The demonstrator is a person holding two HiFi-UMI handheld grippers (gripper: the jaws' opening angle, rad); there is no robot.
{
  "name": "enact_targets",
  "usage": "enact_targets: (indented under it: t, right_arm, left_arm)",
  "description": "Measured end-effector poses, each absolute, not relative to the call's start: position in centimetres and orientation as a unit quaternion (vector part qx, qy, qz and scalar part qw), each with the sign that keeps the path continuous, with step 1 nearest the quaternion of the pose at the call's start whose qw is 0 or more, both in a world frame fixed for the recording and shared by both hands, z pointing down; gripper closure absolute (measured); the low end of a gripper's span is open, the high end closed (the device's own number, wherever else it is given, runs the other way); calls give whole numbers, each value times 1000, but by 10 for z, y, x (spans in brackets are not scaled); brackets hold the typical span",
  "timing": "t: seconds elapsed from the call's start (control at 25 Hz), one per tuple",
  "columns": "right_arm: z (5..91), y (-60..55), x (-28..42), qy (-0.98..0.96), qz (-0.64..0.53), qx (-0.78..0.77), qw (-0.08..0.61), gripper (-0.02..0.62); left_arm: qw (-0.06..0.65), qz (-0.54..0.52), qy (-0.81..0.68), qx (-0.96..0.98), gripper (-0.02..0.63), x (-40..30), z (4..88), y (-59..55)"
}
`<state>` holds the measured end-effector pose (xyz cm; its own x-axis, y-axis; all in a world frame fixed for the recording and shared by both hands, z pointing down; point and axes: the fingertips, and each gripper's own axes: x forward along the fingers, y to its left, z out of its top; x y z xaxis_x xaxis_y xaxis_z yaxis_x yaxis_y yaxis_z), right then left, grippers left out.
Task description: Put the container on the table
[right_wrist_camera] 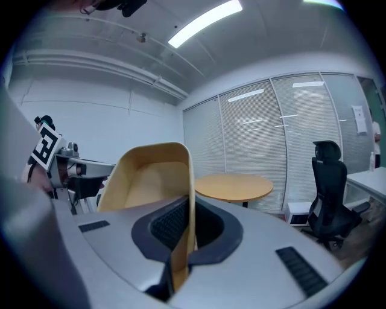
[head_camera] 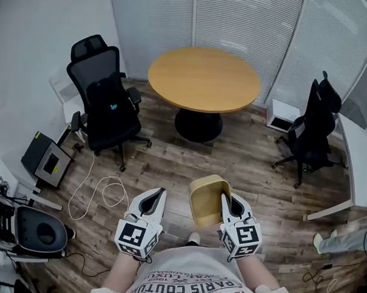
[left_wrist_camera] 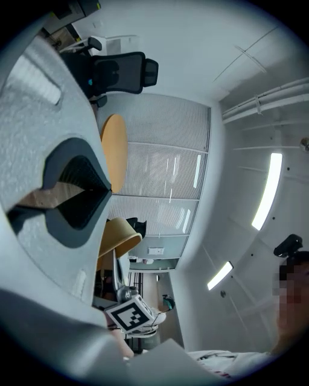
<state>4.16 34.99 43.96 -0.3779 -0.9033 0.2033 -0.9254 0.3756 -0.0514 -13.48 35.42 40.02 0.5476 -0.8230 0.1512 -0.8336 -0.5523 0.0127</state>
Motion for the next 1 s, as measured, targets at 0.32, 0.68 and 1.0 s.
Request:
enact_targets:
  t: [0.32, 0.68, 1.0]
  right_arm:
    - [464, 271, 93, -809, 102, 572, 92, 586]
    - [475, 169, 86, -796, 106, 589, 96, 585]
    - [466, 23, 57, -769, 105, 624, 91, 585]
  left_arm:
    - [45, 67, -471, 879, 600, -103, 398, 270]
    - [60, 61, -469, 879, 600, -115, 417, 158]
    - [49, 60, -429, 900, 600, -142, 411, -2]
